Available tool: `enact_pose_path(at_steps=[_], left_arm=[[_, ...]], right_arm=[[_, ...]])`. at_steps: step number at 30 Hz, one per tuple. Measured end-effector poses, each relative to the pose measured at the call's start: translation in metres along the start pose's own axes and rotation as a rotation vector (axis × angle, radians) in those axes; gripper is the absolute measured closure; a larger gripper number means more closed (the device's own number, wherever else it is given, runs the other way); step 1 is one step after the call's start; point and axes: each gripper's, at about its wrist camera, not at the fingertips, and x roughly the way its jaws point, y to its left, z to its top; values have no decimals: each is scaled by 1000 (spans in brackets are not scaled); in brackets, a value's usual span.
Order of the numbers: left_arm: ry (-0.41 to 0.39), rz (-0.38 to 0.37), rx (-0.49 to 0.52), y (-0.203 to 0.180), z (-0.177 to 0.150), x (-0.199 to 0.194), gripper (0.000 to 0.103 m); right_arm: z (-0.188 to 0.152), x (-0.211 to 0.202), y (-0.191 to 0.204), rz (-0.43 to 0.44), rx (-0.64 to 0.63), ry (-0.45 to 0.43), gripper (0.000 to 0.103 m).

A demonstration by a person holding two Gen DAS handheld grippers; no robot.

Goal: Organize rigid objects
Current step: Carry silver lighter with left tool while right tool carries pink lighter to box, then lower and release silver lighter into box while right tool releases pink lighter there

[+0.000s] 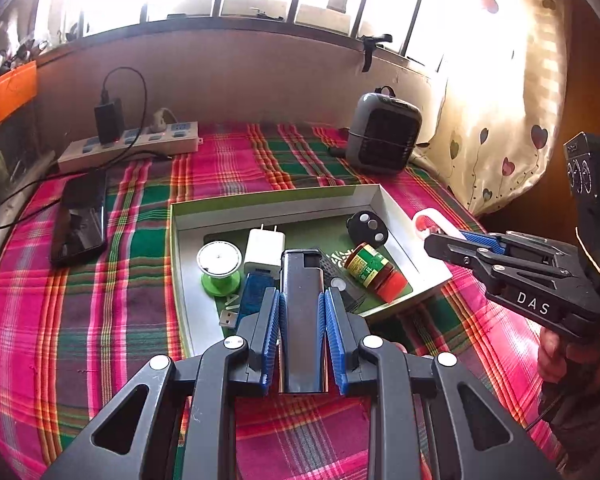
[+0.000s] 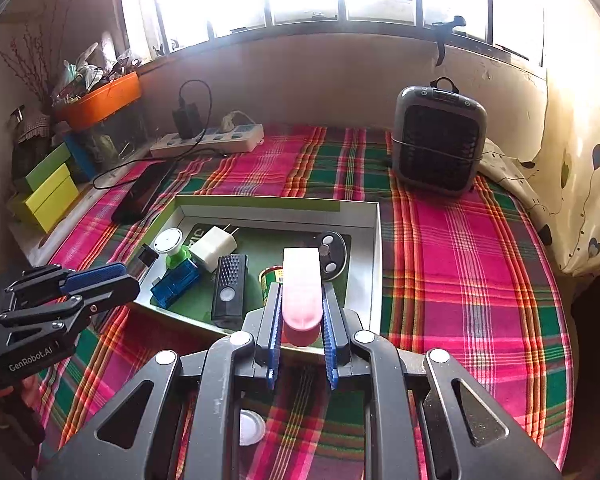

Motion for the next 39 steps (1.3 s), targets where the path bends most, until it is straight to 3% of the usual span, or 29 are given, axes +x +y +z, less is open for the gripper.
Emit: enact_pose_path(at_steps=[20, 39], left_arm=[[89, -7, -12, 0, 12, 57, 81], [109, -14, 3, 0, 10, 67, 81]], right_arm=[[37, 70, 15, 49, -55, 85, 85], [30, 106, 21, 38, -77, 163, 84]])
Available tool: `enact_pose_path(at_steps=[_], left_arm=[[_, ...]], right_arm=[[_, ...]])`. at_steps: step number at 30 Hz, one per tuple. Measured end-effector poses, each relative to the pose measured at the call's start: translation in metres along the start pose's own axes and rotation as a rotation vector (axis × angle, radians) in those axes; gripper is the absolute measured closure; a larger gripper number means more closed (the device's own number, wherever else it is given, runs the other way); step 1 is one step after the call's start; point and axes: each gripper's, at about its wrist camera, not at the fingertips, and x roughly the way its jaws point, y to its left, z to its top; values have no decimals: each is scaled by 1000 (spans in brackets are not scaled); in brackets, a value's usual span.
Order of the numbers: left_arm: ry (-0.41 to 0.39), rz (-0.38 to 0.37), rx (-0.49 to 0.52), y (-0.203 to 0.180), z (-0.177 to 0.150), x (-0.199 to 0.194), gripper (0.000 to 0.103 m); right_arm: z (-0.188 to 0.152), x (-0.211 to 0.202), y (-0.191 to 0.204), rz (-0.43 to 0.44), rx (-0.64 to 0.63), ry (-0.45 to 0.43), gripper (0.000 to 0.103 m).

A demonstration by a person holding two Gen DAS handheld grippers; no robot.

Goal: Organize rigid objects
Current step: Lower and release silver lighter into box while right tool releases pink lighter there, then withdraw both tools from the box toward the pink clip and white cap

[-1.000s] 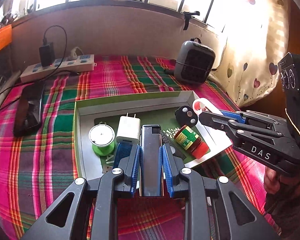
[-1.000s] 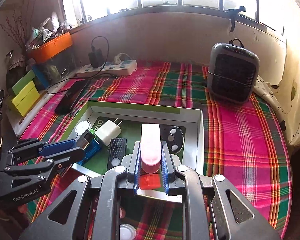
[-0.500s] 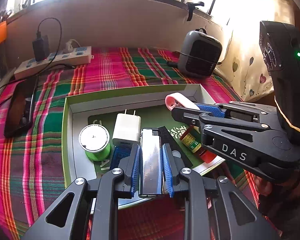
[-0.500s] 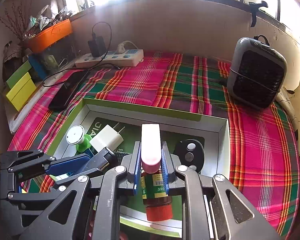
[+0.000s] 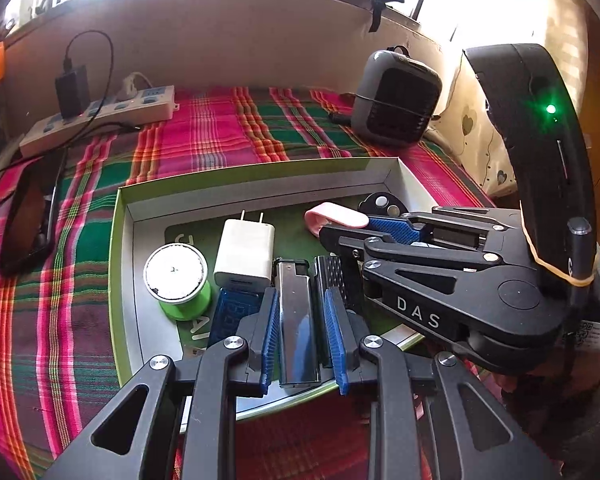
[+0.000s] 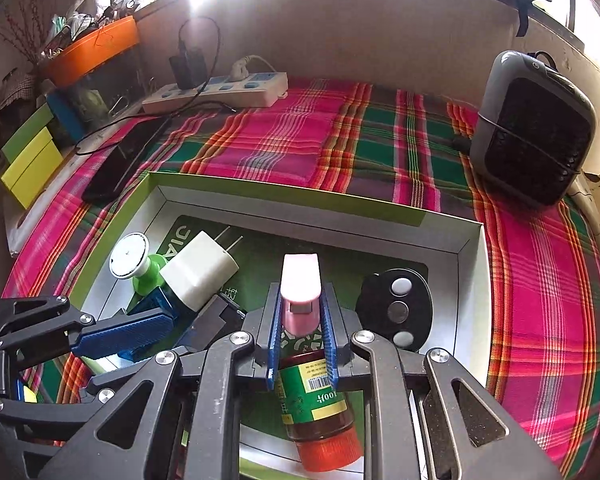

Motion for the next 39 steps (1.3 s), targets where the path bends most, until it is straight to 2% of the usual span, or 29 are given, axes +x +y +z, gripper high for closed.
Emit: enact_pose_path(at_steps=[10, 17, 19, 21, 24, 26, 32, 36, 39], left_arm=[[2, 2, -6, 2, -1, -1, 75], [0, 10, -14, 0, -5, -6, 72], [-4, 13, -15, 0, -6, -9, 68], [-6, 20, -14, -1, -8, -12, 68], [-14, 35, -1, -4, -11, -18, 67], [-19, 39, 8, -6, -13, -21, 62], [-32, 54, 10, -9, -20, -34, 61], [-62, 97, 37, -14, -26, -46, 59], [-71, 85, 26, -14, -30, -54, 57]], right_arm=[[0, 1, -2, 2, 14, 2, 83], [-2, -7, -4, 6, 30, -21, 70], [-3, -11, -3, 5, 35, -31, 62], [-4, -15, -2, 16, 43, -39, 59], [-7, -24, 0, 28, 48, -59, 59], [-10, -31, 2, 37, 50, -73, 59], [-20, -53, 3, 49, 82, -113, 59], [-30, -67, 3, 49, 100, -130, 59], [-40, -75, 2, 36, 108, -139, 58]])
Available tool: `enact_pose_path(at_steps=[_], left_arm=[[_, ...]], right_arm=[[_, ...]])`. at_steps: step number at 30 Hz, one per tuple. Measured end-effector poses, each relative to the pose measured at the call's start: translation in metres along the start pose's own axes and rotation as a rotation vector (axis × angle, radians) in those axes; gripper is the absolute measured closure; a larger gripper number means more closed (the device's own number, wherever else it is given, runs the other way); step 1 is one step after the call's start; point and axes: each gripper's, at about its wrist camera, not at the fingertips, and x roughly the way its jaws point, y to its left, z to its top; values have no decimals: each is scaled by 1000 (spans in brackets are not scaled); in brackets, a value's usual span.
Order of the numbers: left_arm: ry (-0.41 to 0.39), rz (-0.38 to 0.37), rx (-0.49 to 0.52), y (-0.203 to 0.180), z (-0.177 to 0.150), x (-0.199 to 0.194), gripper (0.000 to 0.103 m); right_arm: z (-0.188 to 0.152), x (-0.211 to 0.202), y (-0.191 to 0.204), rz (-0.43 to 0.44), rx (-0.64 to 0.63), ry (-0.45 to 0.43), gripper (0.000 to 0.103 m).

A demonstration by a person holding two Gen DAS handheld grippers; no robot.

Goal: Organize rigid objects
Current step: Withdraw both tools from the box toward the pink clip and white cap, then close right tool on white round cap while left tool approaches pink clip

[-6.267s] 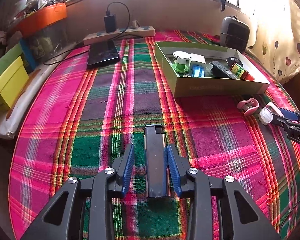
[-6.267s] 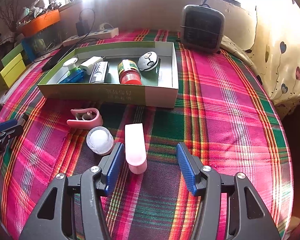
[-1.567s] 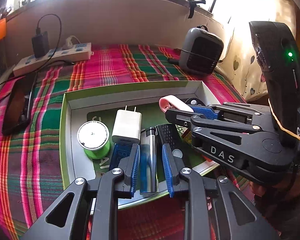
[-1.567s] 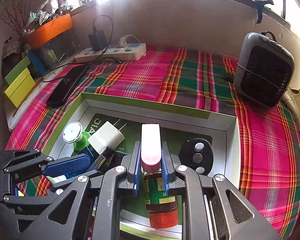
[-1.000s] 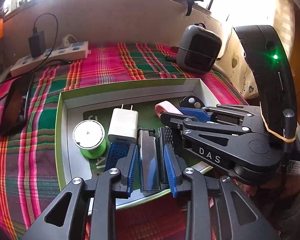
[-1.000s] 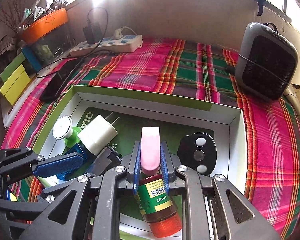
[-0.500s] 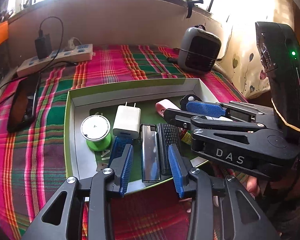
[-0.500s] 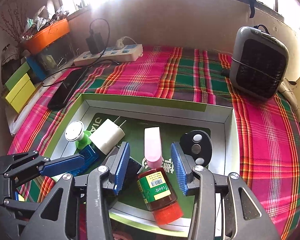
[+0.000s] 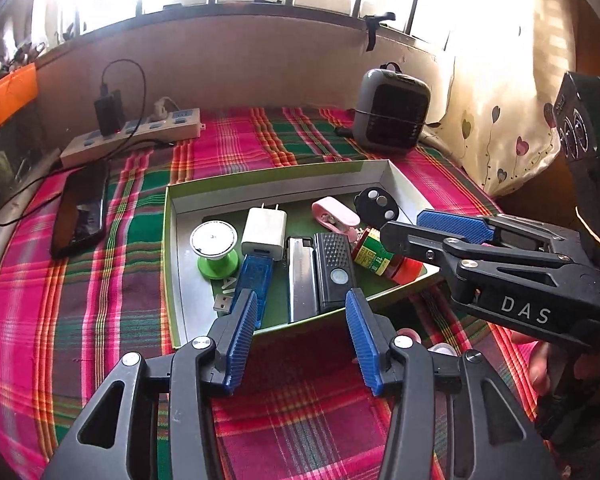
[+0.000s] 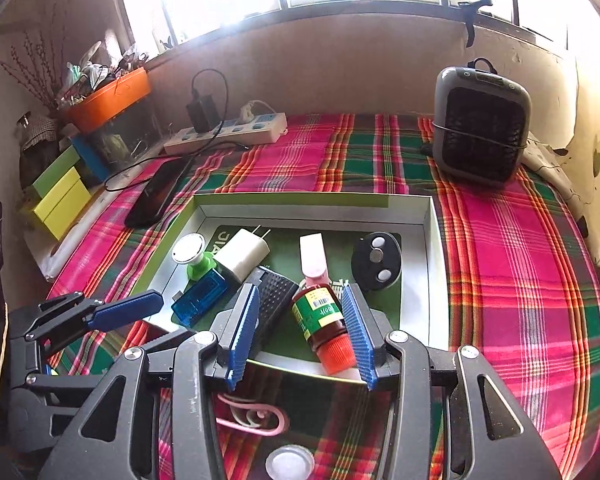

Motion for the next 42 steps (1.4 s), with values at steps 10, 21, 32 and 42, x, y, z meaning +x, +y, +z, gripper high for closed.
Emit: enact_pose_path(at_steps=[10, 21, 32, 42], left_arm=[[-26, -29, -25, 3, -15, -21, 57], [-3, -42, -44, 8, -32, -23, 56], [19, -66, -46, 8, -40, -20, 56], [46, -93, -47, 6, -41, -12, 56]], right_arm=[[-41, -33, -12, -25, 51, -9, 57], [-82, -27, -11, -12, 58, 60, 44], [-86, -16, 0, -57, -5, 99, 44], [-89, -16, 6, -110, -51, 86, 54]])
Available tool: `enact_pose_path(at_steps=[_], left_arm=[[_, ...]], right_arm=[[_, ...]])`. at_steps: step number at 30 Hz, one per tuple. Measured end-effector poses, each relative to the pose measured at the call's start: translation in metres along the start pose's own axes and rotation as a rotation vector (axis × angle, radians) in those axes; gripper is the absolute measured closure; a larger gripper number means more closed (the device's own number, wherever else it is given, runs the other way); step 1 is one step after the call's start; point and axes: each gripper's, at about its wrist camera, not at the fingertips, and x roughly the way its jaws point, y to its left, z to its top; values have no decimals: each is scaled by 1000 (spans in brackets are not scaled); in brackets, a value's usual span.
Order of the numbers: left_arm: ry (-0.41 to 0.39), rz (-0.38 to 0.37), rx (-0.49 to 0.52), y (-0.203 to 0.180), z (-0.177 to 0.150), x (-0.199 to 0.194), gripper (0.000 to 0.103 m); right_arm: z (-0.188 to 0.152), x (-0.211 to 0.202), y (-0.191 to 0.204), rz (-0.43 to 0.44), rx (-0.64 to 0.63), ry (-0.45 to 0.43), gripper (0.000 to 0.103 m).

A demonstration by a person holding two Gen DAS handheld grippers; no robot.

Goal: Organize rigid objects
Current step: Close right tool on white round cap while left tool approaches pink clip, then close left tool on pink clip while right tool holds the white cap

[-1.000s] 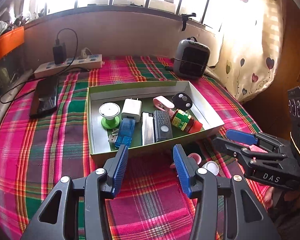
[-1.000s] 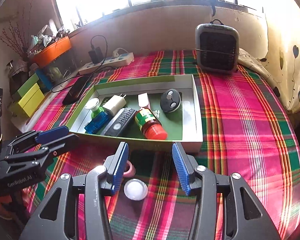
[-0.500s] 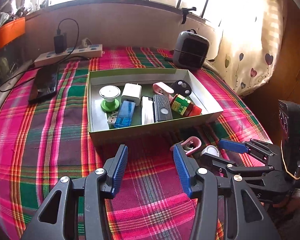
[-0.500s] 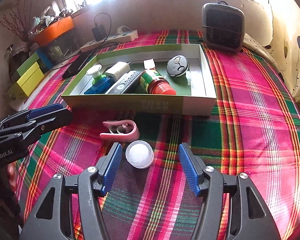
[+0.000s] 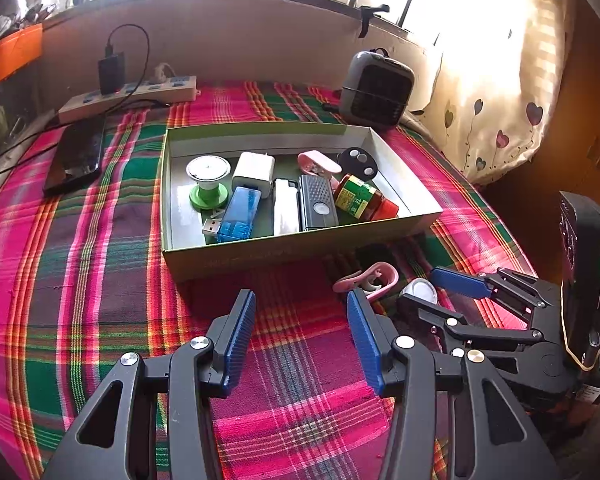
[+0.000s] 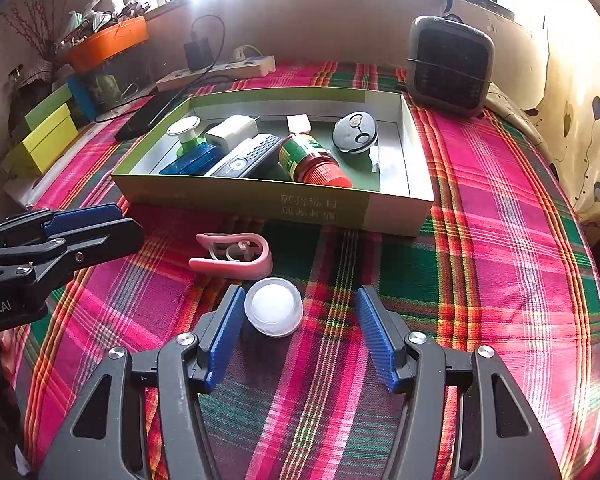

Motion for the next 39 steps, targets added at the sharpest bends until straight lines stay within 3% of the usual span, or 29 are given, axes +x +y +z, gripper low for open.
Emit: enact_pose_path(at_steps=[1, 6, 20, 30, 39], left_arm=[[1, -5, 2, -1, 0, 1, 56], [12, -21, 17, -7, 3, 7, 56], [36, -112, 92, -31, 18, 33, 56], [107, -116, 158, -44, 15, 51, 56], [122, -48, 236, -60, 9, 55, 56]], right_arm=[[0, 0, -1, -1, 2, -1, 61], [-1, -2, -6, -4, 7, -5, 74], [-8, -13, -28, -4, 55, -17, 75], [-11, -17, -40, 7, 88, -28, 75], [-13, -17, -45, 15, 106, -26, 75]])
